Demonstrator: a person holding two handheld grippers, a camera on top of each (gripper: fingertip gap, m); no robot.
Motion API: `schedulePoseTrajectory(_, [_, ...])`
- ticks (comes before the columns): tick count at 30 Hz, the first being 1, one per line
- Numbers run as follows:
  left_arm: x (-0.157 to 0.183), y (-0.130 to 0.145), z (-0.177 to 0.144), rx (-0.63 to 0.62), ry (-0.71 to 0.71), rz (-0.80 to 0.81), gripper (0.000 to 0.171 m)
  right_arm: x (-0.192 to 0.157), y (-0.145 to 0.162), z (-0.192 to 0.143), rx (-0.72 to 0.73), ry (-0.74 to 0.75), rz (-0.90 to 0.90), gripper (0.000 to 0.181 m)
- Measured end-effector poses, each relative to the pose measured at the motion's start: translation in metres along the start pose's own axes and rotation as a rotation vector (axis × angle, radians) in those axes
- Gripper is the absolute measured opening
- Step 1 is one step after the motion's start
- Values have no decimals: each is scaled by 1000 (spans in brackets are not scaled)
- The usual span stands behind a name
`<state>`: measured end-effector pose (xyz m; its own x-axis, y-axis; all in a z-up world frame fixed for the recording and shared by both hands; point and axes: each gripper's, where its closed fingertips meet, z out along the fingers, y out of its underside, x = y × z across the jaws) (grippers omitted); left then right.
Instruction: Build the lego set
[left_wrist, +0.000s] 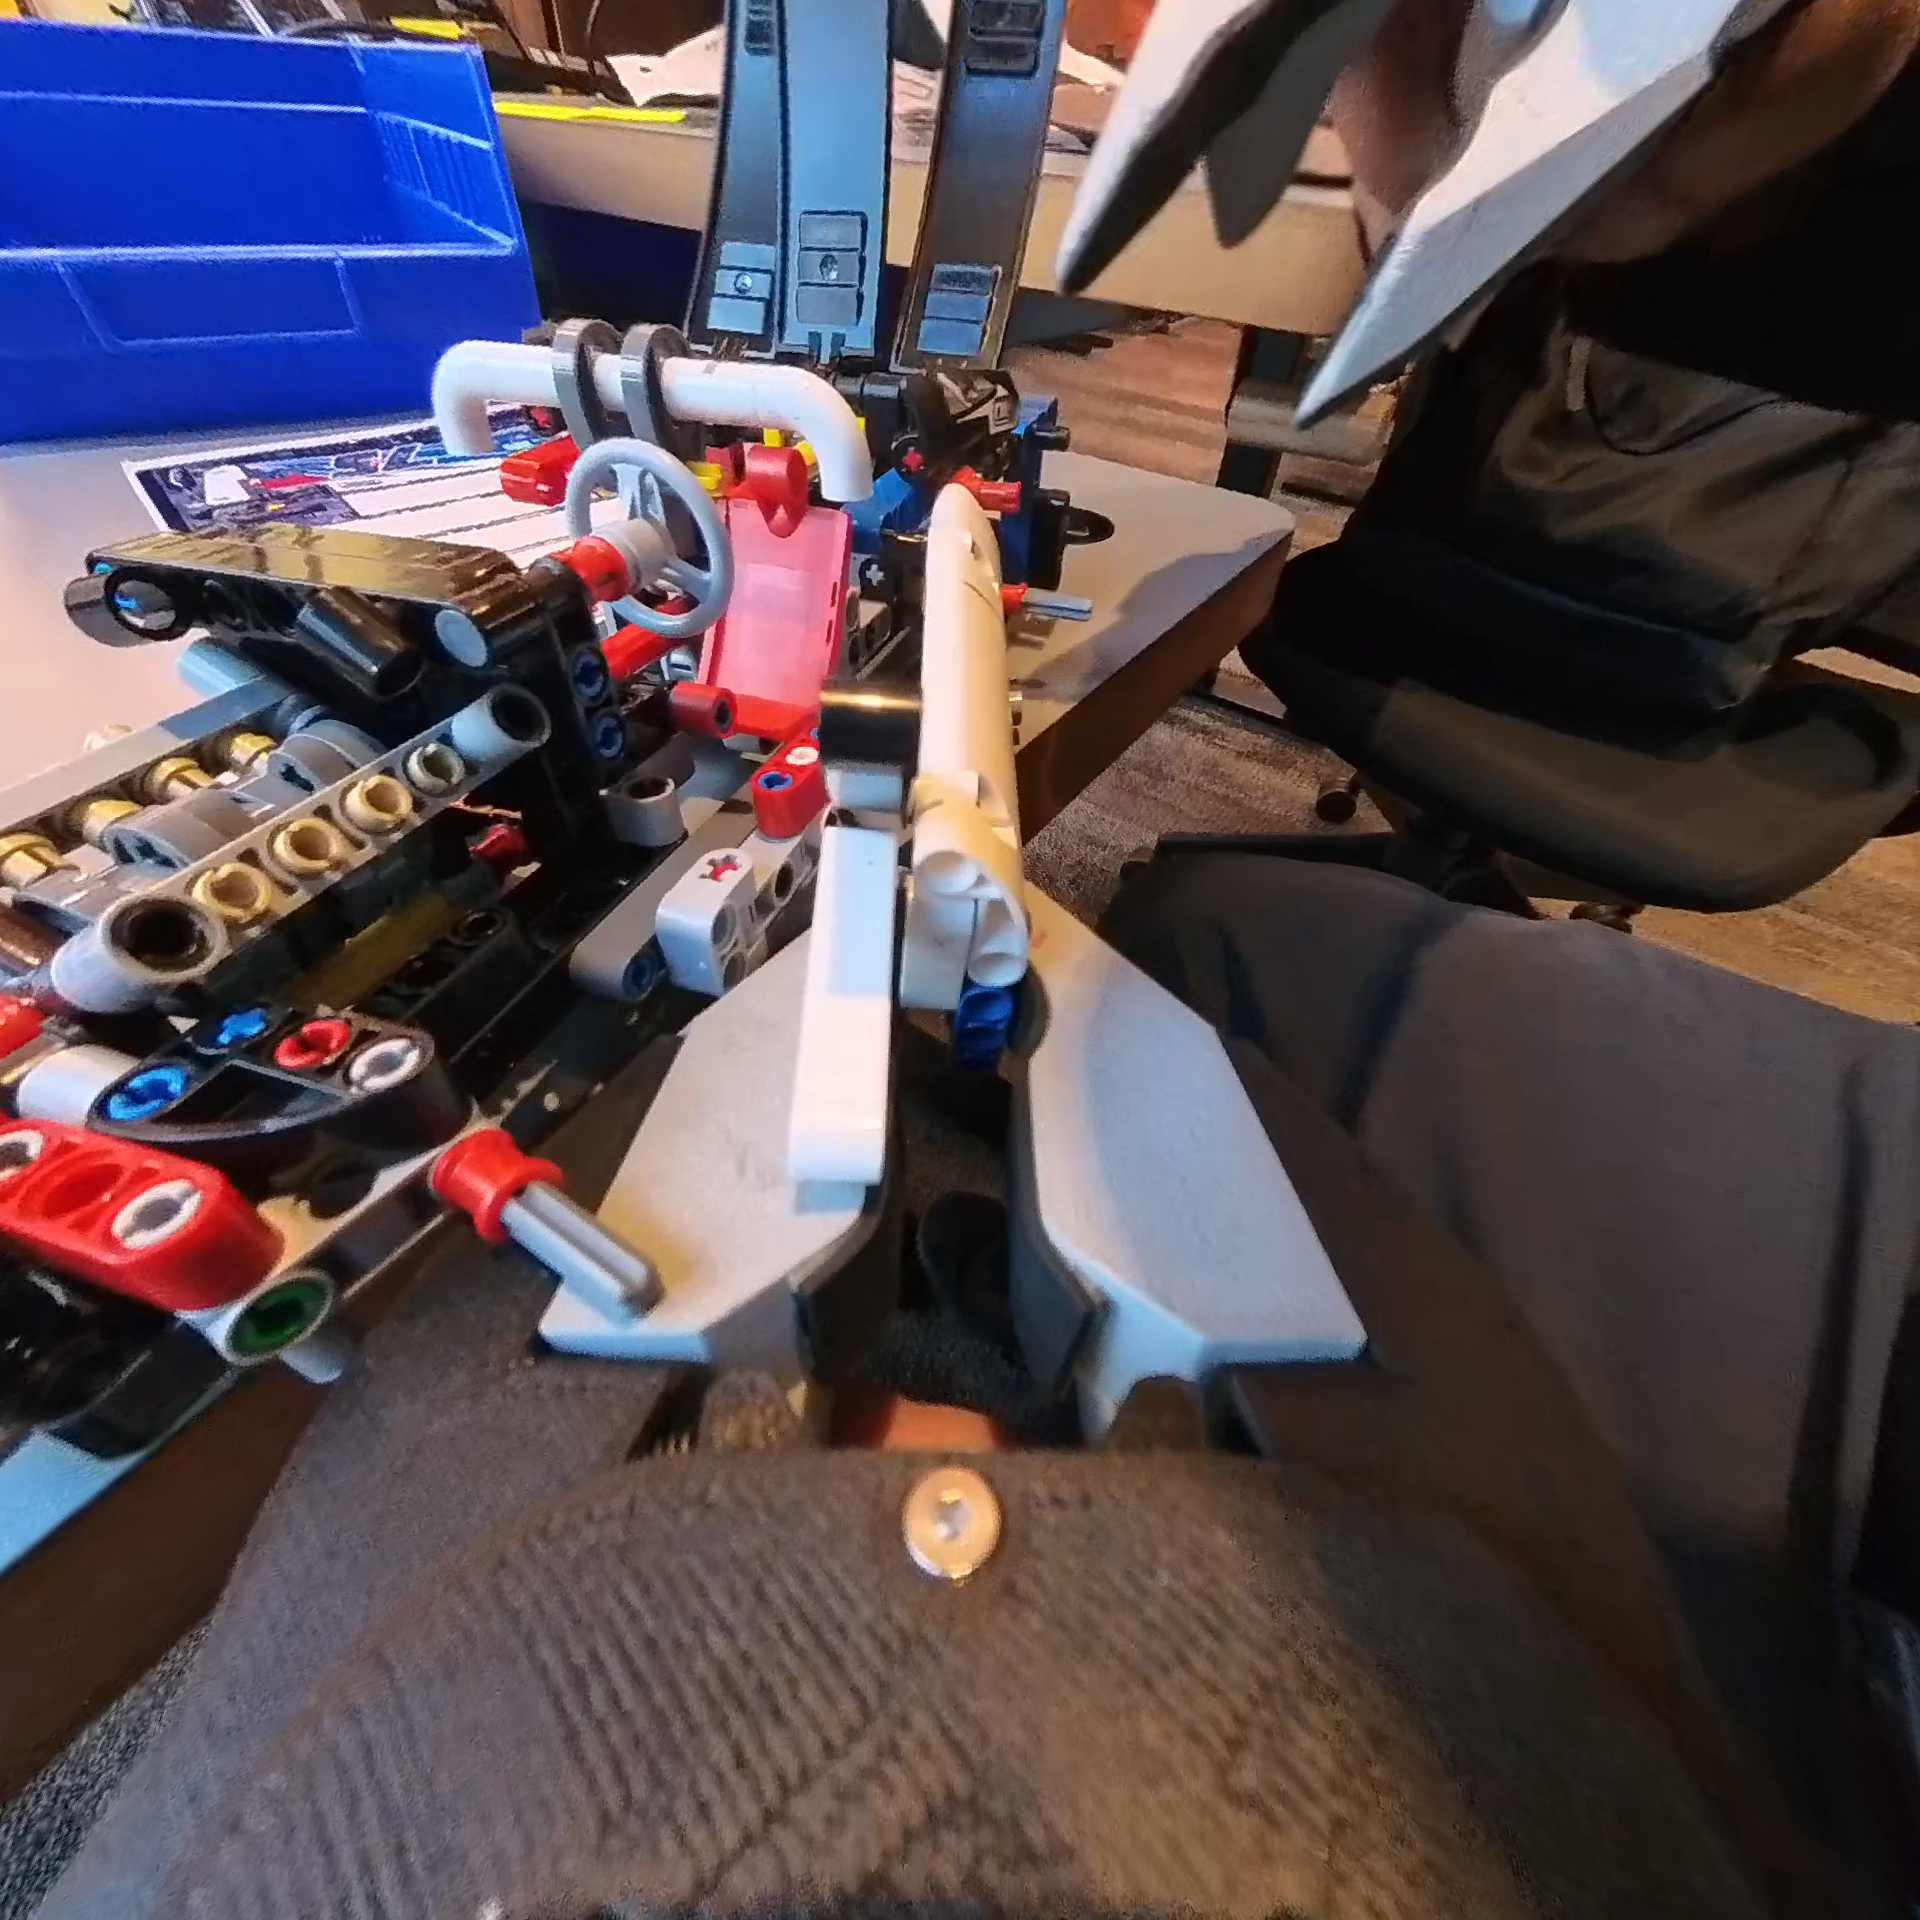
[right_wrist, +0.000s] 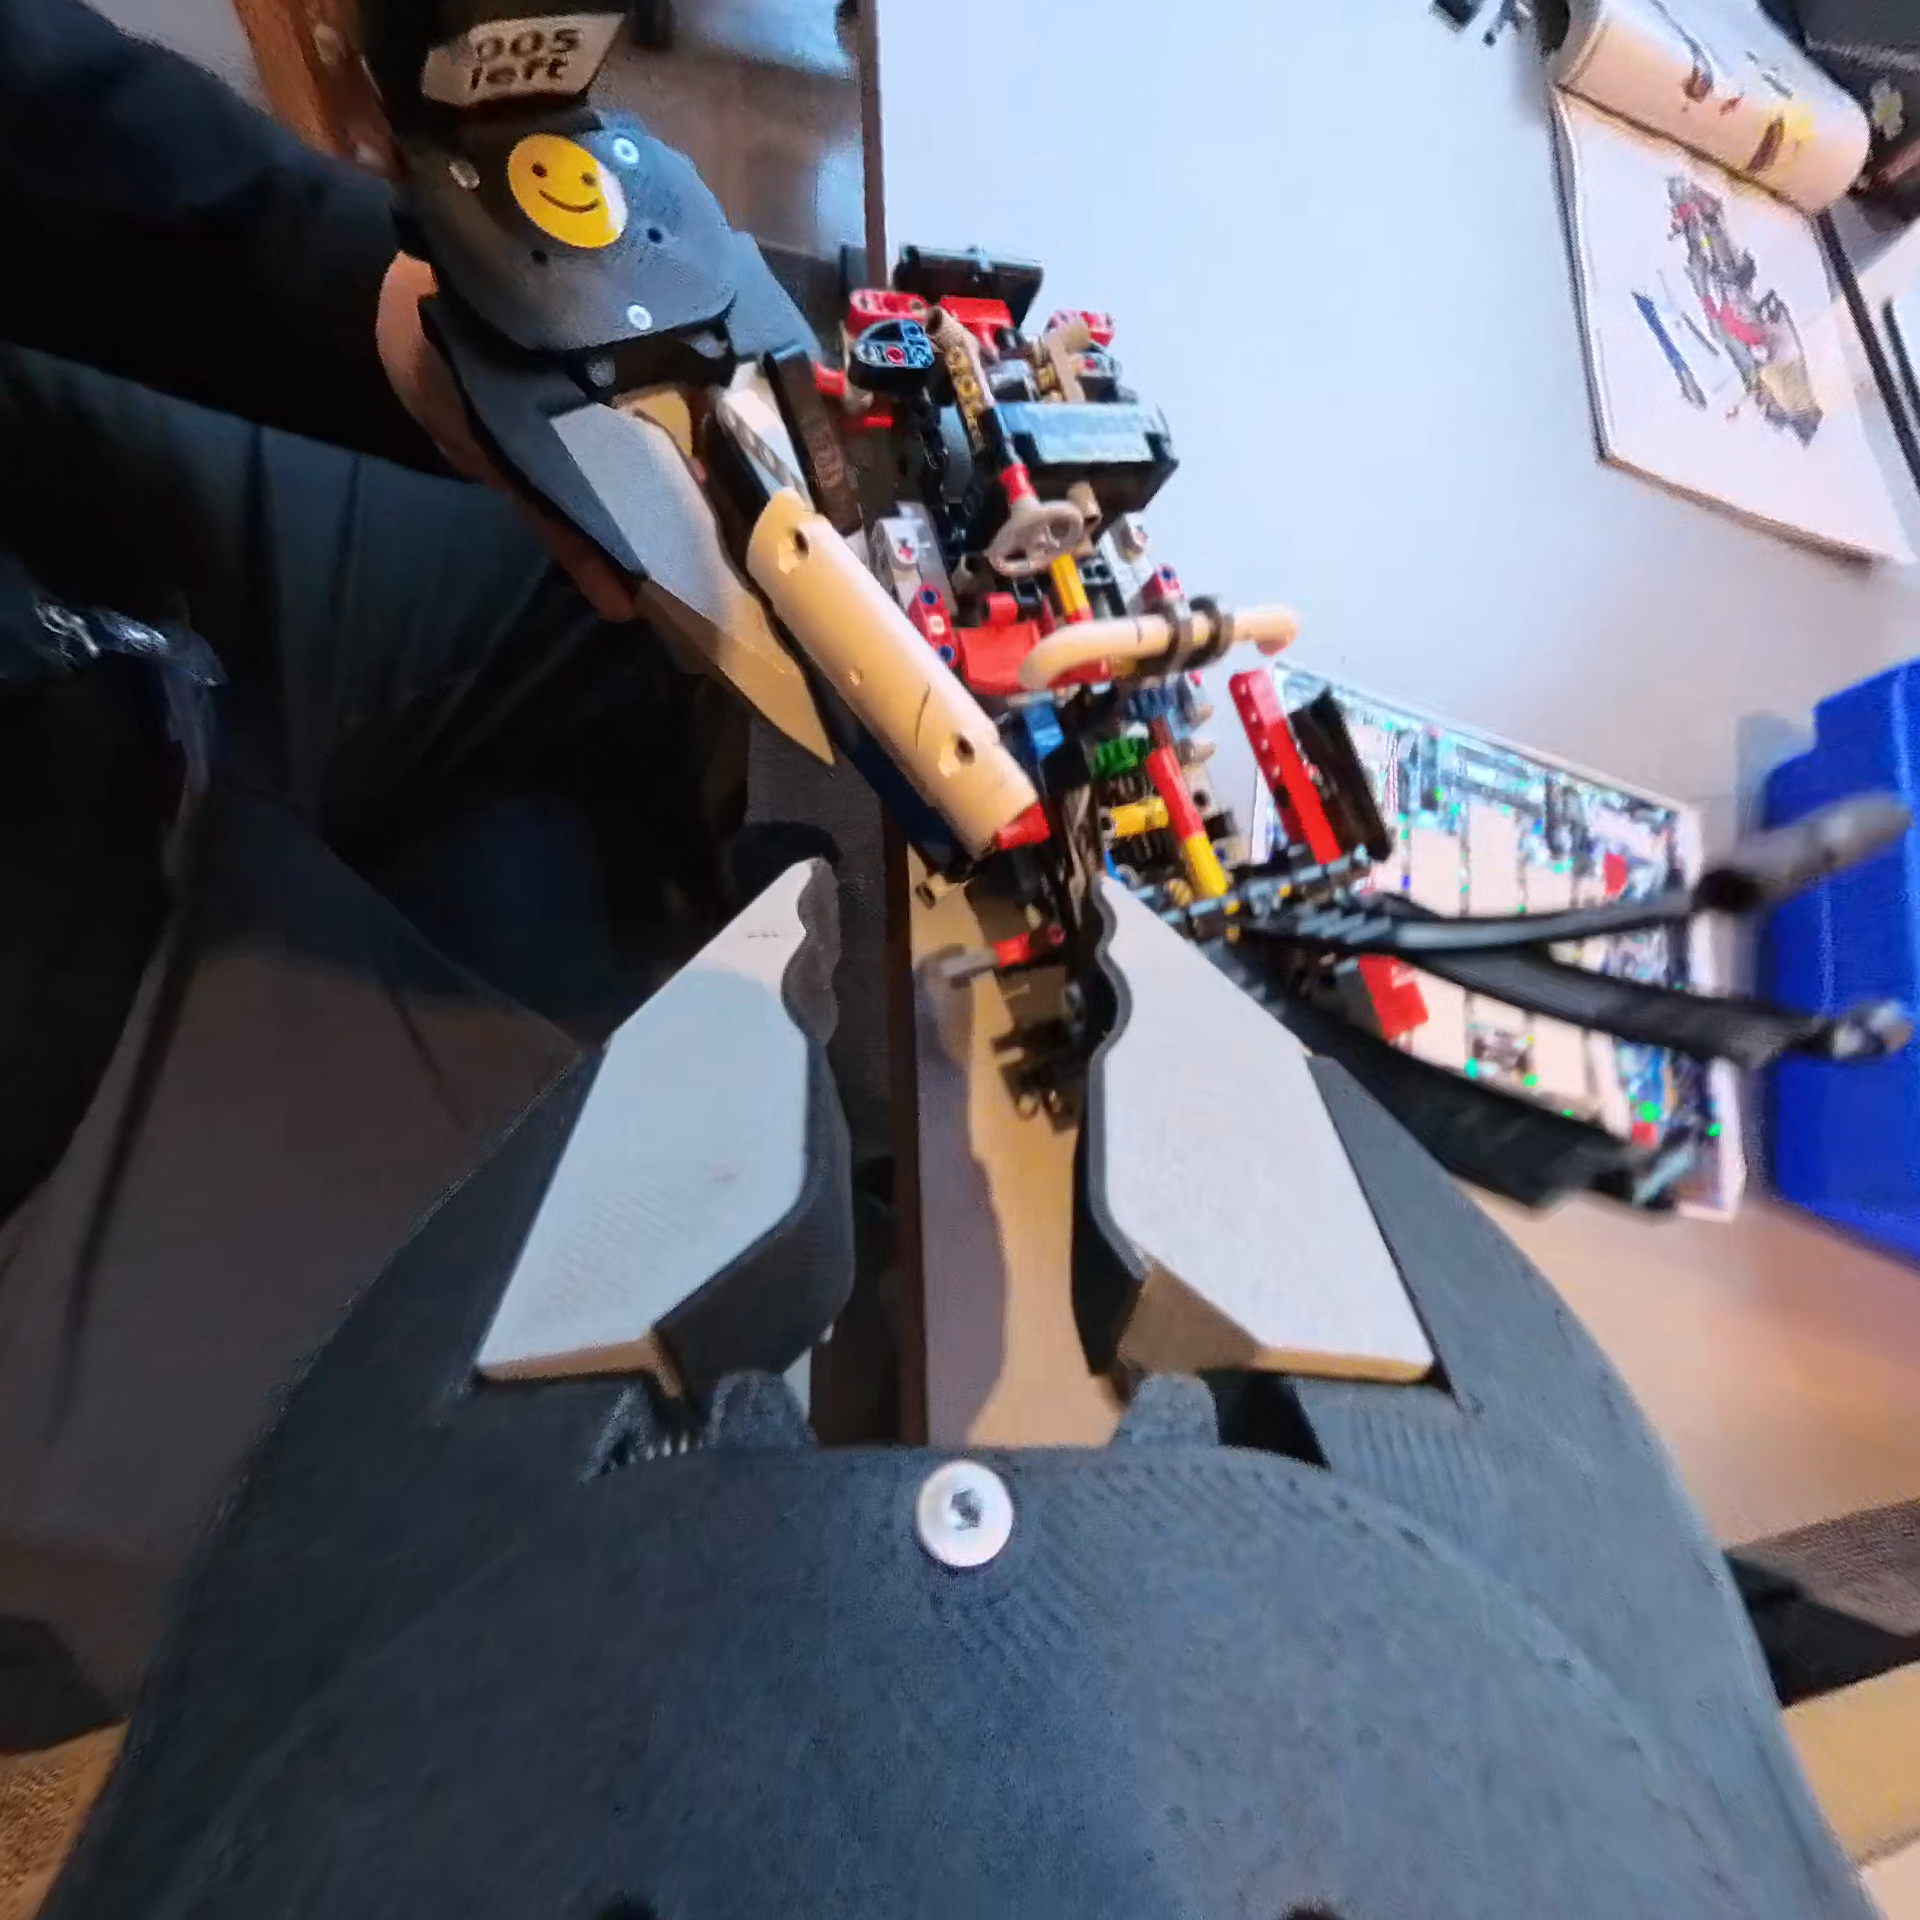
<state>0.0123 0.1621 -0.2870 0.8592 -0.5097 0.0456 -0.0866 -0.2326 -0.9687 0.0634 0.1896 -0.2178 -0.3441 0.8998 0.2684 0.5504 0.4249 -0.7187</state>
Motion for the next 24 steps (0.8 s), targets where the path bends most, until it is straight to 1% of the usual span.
schedulePoseTrajectory(2, [0, 0, 0, -6, 3, 0, 12, 3, -6, 8, -30, -13, -40, 46])
schedulePoseTrajectory(6, [0, 1, 0, -28, -4, -2, 12, 12, 1, 19, -93, -59, -15, 48])
schedulePoseTrajectory(10, [0, 1, -1, -19, 7, -27, 12, 13, 2, 22, -99, -48, -26, 44])
schedulePoseTrajectory(13, [0, 1, -1, -16, 15, -46, 12, 12, -5, 22, -84, -73, 1, 42])
schedulePoseTrajectory(17, [0, -2, -2, -33, 23, -68, 12, 23, -4, 19, -94, -31, 38, 34])
schedulePoseTrajectory(20, [0, -4, -2, -38, 27, -99, 12, 21, -4, 21, -88, -39, 83, 34])
schedulePoseTrajectory(24, [2, -4, -2, -42, 29, -145, 12, 20, -4, 24, -107, -25, 58, 39])
